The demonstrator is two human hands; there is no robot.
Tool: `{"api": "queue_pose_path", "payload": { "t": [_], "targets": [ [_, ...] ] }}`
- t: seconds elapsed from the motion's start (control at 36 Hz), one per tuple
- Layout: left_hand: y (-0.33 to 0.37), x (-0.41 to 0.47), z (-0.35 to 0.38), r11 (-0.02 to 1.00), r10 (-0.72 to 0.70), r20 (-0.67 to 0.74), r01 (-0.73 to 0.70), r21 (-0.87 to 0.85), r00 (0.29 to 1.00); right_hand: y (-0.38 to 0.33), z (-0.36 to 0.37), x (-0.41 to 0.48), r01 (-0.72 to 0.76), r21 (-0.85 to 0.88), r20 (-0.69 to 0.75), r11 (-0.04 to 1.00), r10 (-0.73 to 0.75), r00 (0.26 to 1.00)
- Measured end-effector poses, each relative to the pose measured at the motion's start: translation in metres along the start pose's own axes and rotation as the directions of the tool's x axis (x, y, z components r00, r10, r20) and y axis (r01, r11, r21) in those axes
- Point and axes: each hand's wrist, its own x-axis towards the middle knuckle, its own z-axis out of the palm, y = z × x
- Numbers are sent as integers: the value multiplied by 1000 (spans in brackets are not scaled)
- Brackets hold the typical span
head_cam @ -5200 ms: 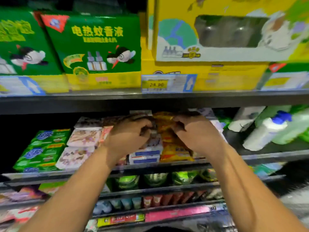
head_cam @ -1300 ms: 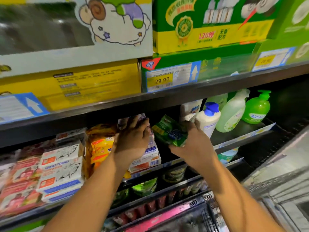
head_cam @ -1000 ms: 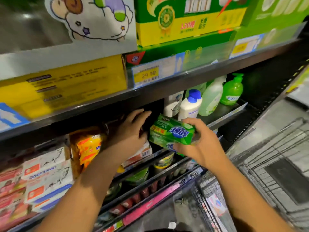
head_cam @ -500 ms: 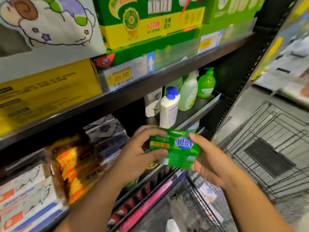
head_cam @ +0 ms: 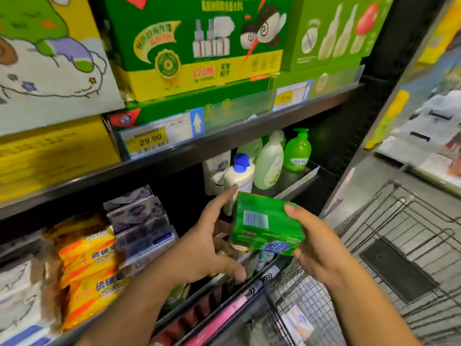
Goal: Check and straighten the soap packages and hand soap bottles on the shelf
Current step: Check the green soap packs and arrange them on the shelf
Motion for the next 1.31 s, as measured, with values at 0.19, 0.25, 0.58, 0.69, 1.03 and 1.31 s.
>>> {"api": "queue_pose_path", "payload": {
  "t": [0.19, 0.25, 0.58, 0.69, 1.03, 1.31],
  "targets": [
    [6, 16, 1, 807, 335, -92, -235, 541, 938, -8, -2, 3, -103, 37, 122, 994, 98, 988],
    [3, 17, 1, 786, 388, -104, -270, 557, 916, -9, -4, 3, -116, -24, 138, 993, 118, 983],
    [5, 16, 19, 987, -15, -366, -45, -156, 931, -6, -20, 4, 92, -525, 313, 846, 92, 945],
    [14, 14, 18, 958, -100, -376, -13, -288, 921, 3, -26, 6, 215, -355, 337, 910, -90, 937],
    [47, 7, 20, 854, 117, -210, 10, 521, 971, 25, -7, 15, 398, -758, 353, 517, -189, 917],
    [22, -5, -1, 897, 80, -242, 35, 440, 967, 14, -27, 8, 441, -530, 265, 725, -353, 897]
  ]
}}
